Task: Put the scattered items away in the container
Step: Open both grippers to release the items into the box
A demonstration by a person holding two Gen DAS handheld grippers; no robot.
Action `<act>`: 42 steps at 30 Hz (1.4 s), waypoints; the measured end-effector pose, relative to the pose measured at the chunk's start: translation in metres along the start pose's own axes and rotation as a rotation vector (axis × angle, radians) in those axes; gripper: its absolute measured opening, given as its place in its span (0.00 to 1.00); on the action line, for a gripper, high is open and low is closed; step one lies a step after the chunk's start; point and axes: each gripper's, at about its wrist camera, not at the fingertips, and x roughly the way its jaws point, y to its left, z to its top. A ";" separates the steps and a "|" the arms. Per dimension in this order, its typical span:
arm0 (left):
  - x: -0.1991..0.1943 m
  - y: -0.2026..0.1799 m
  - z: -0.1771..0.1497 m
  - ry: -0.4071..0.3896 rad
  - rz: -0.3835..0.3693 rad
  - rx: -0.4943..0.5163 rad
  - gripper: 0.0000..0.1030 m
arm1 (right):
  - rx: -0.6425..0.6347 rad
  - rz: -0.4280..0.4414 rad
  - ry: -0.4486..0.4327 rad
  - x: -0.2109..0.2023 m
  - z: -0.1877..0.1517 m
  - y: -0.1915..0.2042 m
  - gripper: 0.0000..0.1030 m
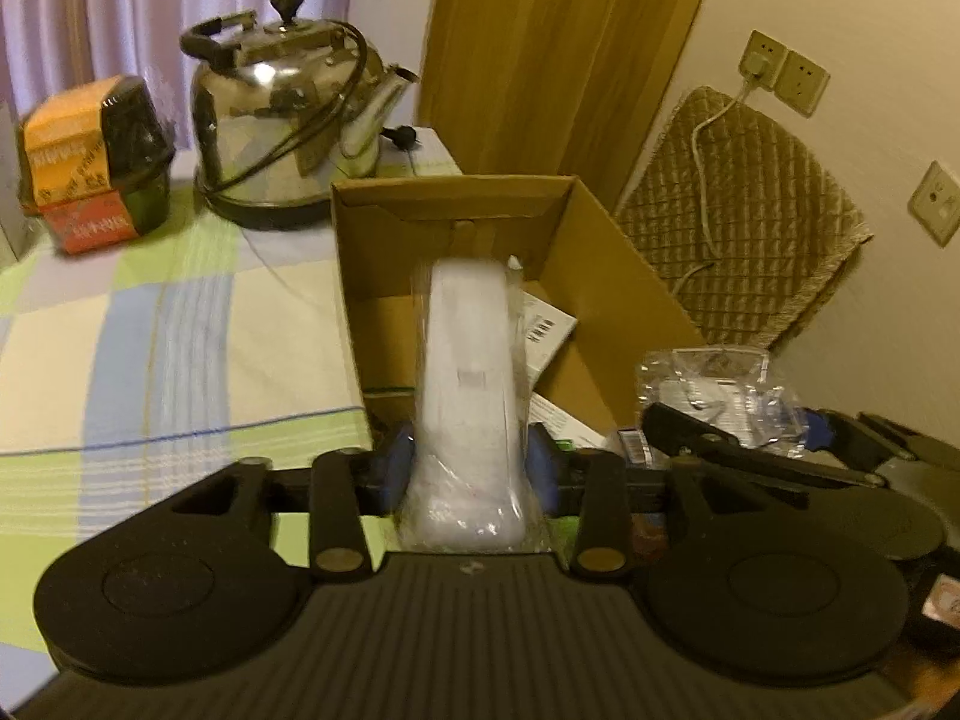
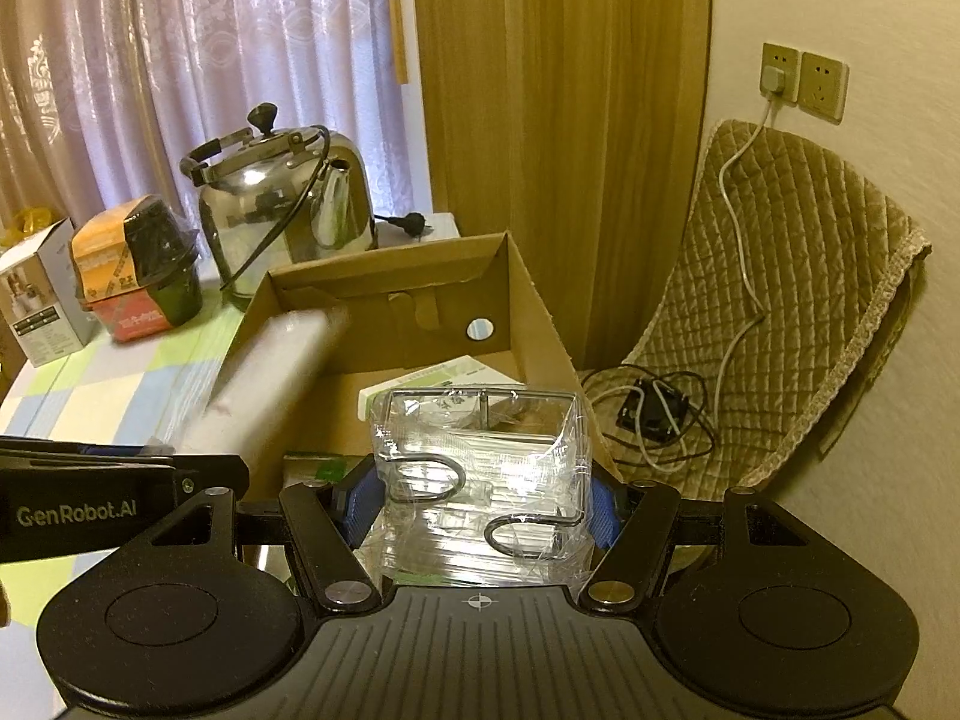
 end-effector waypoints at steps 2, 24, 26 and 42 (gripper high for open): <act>-0.002 0.003 -0.002 -0.016 0.011 0.002 0.59 | 0.001 -0.002 0.001 0.001 0.000 0.000 0.67; -0.015 0.042 -0.018 -0.011 0.047 -0.058 0.59 | -0.017 0.012 0.015 0.009 0.001 0.015 0.67; -0.016 0.045 -0.019 -0.014 0.056 -0.050 0.59 | -0.020 0.014 0.015 0.009 0.002 0.017 0.67; -0.023 0.070 -0.024 -0.017 0.096 -0.081 0.69 | -0.042 0.034 0.013 0.018 0.011 0.028 0.67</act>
